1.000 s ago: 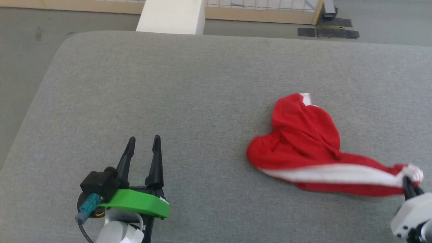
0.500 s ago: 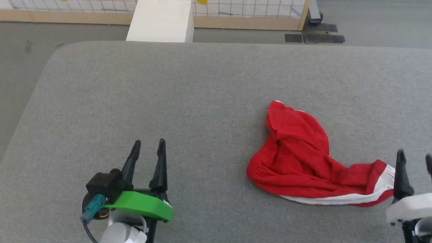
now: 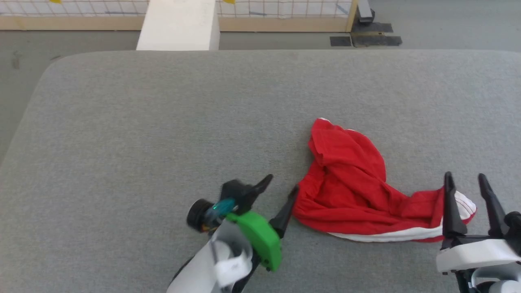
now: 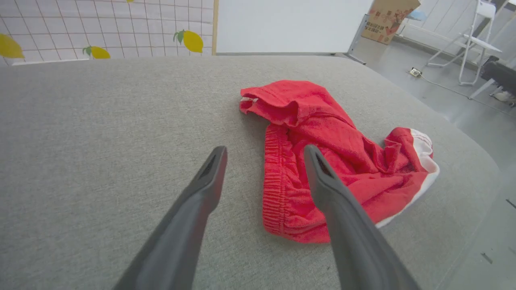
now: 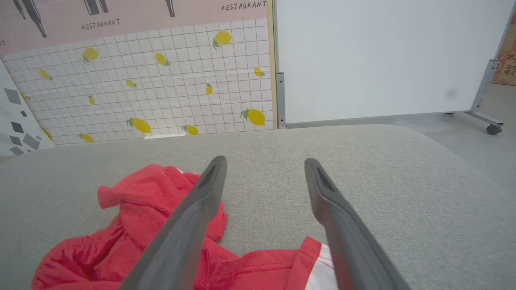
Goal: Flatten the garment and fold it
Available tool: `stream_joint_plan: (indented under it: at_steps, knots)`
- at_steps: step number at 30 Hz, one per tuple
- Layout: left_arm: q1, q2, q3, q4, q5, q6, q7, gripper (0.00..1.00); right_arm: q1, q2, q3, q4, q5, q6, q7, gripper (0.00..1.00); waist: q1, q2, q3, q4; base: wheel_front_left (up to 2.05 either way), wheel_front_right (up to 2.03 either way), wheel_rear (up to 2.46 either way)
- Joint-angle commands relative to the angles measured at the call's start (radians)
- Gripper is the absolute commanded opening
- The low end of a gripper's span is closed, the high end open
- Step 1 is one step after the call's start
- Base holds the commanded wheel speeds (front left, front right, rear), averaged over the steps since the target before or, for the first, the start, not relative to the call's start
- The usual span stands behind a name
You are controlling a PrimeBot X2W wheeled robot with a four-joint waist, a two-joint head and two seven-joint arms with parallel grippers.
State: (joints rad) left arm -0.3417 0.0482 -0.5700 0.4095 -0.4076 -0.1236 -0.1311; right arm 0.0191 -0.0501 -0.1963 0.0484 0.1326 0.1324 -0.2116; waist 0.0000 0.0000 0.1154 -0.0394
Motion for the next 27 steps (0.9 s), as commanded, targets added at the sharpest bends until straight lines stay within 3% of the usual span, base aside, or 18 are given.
stream_joint_plan:
  at_steps: [1, 7, 11, 16, 17, 18, 19, 27]
  knots:
    - [-0.045, 0.002, -0.024, 0.033, -0.016, -0.006, 0.033, 1.0, -0.001, 0.0, 0.01, 0.001, 0.007, -0.002, -0.004, 1.0, 0.0, 0.0, 0.012, -0.014, 0.0, 0.0, 0.0]
    - [-0.177, 0.002, -0.124, 0.161, -0.101, -0.003, 0.21, 1.0, -0.007, 0.0, 0.037, -0.001, 0.017, -0.002, -0.002, 1.0, 0.0, 0.0, 0.034, -0.04, 0.0, 0.0, 0.0]
    - [-0.245, 0.002, -0.173, 0.221, -0.162, 0.03, 0.333, 1.0, -0.015, 0.0, 0.049, 0.0, 0.02, -0.002, 0.0, 1.0, 0.0, 0.0, 0.045, -0.054, 0.0, 0.0, 0.0]
    - [-0.297, 0.002, -0.227, 0.241, -0.24, 0.032, 0.412, 1.0, -0.022, 0.0, 0.058, 0.004, 0.023, -0.002, -0.001, 1.0, 0.0, 0.0, 0.052, -0.065, 0.0, 0.0, 0.0]
    - [-0.304, 0.002, -0.24, 0.241, -0.254, 0.029, 0.418, 0.51, -0.021, 0.0, 0.06, 0.005, 0.024, -0.002, -0.002, 1.0, 0.0, 0.0, 0.052, -0.067, 0.0, 0.0, 0.0]
    - [-0.31, 0.002, -0.247, 0.242, -0.263, 0.027, 0.417, 0.17, -0.02, 0.0, 0.061, 0.006, 0.026, -0.002, -0.002, 1.0, 0.0, 0.0, 0.051, -0.067, 0.0, 0.0, 0.0]
    - [-0.315, 0.002, -0.252, 0.243, -0.273, 0.026, 0.407, 0.0, -0.019, 0.0, 0.062, 0.007, 0.027, -0.002, -0.003, 1.0, 0.0, 0.0, 0.049, -0.067, 0.0, 0.0, 0.0]
    - [-0.291, 0.006, -0.19, 0.23, -0.336, 0.068, 0.229, 0.0, -0.01, 0.0, 0.052, 0.004, 0.03, -0.002, 0.002, 1.0, 0.0, 0.0, 0.028, -0.023, 0.0, 0.0, 0.0]
